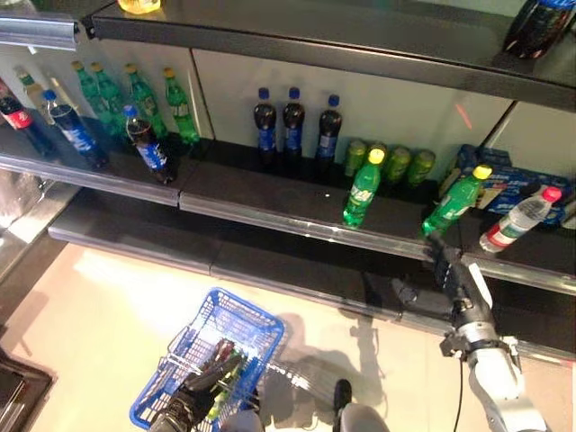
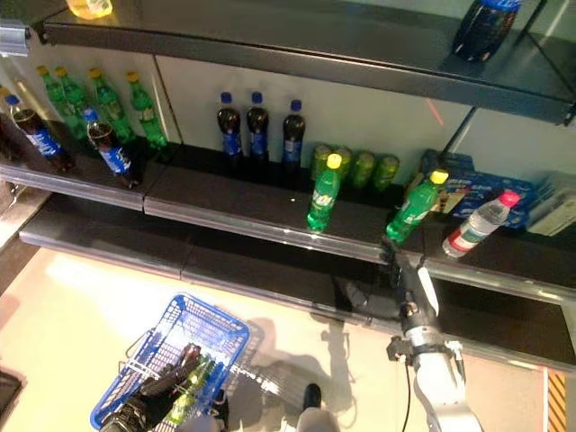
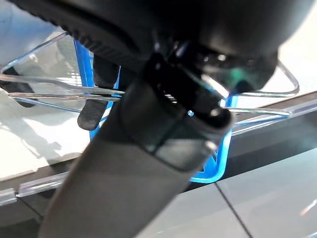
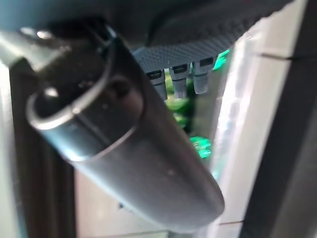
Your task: Pick up the drink and place into the basket.
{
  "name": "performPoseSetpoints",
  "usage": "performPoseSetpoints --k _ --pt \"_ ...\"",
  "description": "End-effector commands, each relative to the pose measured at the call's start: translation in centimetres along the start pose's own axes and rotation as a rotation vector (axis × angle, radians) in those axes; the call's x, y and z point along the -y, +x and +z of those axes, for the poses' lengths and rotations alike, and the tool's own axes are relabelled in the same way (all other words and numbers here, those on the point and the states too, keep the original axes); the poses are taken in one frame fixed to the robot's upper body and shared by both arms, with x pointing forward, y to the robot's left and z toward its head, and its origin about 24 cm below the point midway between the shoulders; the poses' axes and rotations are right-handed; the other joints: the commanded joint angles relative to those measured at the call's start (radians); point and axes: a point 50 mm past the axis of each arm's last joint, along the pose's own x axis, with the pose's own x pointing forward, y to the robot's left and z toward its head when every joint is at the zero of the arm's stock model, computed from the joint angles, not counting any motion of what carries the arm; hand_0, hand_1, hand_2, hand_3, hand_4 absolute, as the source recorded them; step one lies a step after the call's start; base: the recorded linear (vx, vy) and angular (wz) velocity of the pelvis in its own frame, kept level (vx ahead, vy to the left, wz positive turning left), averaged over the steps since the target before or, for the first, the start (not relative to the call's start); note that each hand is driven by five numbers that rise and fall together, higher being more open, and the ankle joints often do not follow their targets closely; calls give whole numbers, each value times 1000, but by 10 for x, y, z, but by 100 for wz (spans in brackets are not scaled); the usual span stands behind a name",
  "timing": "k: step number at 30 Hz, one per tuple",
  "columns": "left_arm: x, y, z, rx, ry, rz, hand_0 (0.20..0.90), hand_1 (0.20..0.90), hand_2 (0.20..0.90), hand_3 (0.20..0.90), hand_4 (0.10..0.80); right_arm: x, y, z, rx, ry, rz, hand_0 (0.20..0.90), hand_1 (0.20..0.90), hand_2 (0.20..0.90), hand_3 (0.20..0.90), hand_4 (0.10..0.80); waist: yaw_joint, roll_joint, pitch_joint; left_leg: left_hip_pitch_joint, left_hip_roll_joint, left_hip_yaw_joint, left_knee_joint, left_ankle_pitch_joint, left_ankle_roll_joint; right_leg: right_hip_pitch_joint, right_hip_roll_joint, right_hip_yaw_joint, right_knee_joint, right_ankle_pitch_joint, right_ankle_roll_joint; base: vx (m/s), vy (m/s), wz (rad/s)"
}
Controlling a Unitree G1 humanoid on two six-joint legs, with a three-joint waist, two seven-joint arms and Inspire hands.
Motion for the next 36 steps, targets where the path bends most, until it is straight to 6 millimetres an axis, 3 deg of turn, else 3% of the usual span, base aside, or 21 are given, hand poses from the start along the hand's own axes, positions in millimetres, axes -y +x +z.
performPoseSetpoints --k 1,7,12,16,17,18,19,20,22,24,26,27,29,30,31,32,33,34,36 --pt "17 4 31 113 90 -135 300 300 300 200 100 0 12 21 129 0 -25 900 900 900 900 800 18 19 -35 3 4 30 47 -60 -24 4 -11 -24 66 -65 65 -41 3 -3" --pt "18 6 33 107 104 -132 300 300 300 200 100 -9 0 -28 -110 54 -64 900 900 900 900 800 13 16 -37 18 3 38 30 -76 -15 9 2 -22 61 -82 53 -18 -1 -2" --pt "18 7 29 89 122 -136 300 300 300 200 100 -15 -23 -76 -356 77 -79 900 900 900 900 800 19 8 -38 24 2 29 64 -107 -6 22 8 -12 65 -98 41 12 -2 -3" --pt "20 8 24 77 133 -153 300 300 300 200 100 -13 -39 -104 -500 62 -82 900 900 900 900 800 37 -3 -33 -9 -5 -20 172 -143 -8 25 3 13 81 -103 27 25 69 -13" --pt "22 9 24 77 129 -165 300 300 300 200 100 -10 -43 -112 -557 44 -83 900 900 900 900 800 54 -13 -23 -35 -20 -77 238 -165 -11 27 -4 36 84 -96 27 37 231 -15" --pt "24 10 25 76 128 -168 300 300 300 200 100 -7 -50 -121 -609 40 -94 900 900 900 900 800 68 -19 -14 -40 -42 -103 248 -184 -1 33 -9 59 79 -89 36 37 230 -36" --pt "24 10 25 73 130 -169 300 300 300 200 100 -6 -50 -122 -616 41 -99 900 900 900 900 800 70 -19 -12 -36 -44 -101 243 -185 1 35 -9 62 78 -88 37 39 287 -74" --pt "23 11 30 60 166 -163 300 300 300 200 100 -5 -59 -130 -670 69 -140 900 900 900 900 800 69 -24 -13 -13 -61 -82 190 -189 21 25 -24 73 54 -49 72 -2 180 -80" --pt "22 11 34 65 177 -159 300 300 300 200 100 -7 -61 -132 -680 75 -129 900 900 900 900 800 67 -26 -10 0 -67 -65 162 -183 26 1 -31 66 46 -12 98 -41 123 -61" --pt "15 7 45 102 150 -127 300 300 300 200 100 -9 -63 -134 -693 63 -91 900 900 900 900 800 79 -26 3 33 -72 13 113 -176 12 -81 -48 -70 82 82 138 -108 97 -86" --pt "11 5 46 109 150 -112 300 300 300 200 100 -9 -65 -136 -706 67 -89 900 900 900 900 800 80 -17 4 43 -68 51 85 -165 15 -98 -32 -100 111 68 134 -96 77 -110" --pt "7 3 47 108 162 -109 300 300 300 200 100 -9 -68 -138 -718 74 -94 900 900 900 900 800 74 -11 3 45 -70 58 80 -166 23 -108 -12 -91 131 49 127 -58 32 -90" --pt "4 2 46 91 189 -113 300 300 300 200 100 -12 -74 -142 -748 68 -77 900 900 900 900 800 56 0 -14 23 -85 68 107 -174 36 -102 43 -91 141 -29 76 -47 12 -67" --pt "8 4 46 88 191 -121 300 300 300 200 100 -12 -74 -142 -756 69 -77 900 900 900 900 800 46 6 -20 12 -91 63 129 -177 38 -94 57 -60 133 -48 54 -7 -19 -36" --pt "9 4 46 88 195 -125 300 300 300 200 100 -12 -74 -142 -758 70 -77 900 900 900 900 800 42 6 -24 5 -93 60 135 -176 38 -97 60 -49 131 -50 49 25 -44 -29" --pt "15 7 43 87 191 -140 300 300 300 200 100 -12 -75 -144 -769 73 -77 900 900 900 900 800 23 11 -25 -10 -93 65 205 -196 41 -78 69 -17 130 -76 13 29 -47 -22" --pt "18 8 41 90 178 -146 300 300 300 200 100 -13 -74 -144 -774 62 -65 900 900 900 900 800 16 9 -26 -27 -86 76 268 -195 33 -67 70 -18 124 -81 -4 5 -66 3" --pt "25 11 40 91 170 -164 300 300 300 200 100 -12 -72 -143 -775 45 -53 900 900 900 900 800 13 15 -16 -91 -56 55 427 -104 -12 -48 78 -20 121 -91 -34 -29 -41 27" --pt "32 14 37 89 159 -188 300 300 300 200 100 -9 -71 -142 -771 26 -36 900 900 900 900 800 19 20 -4 -173 -48 -2 560 -7 -49 -34 84 -10 120 -97 -59 -44 16 43"
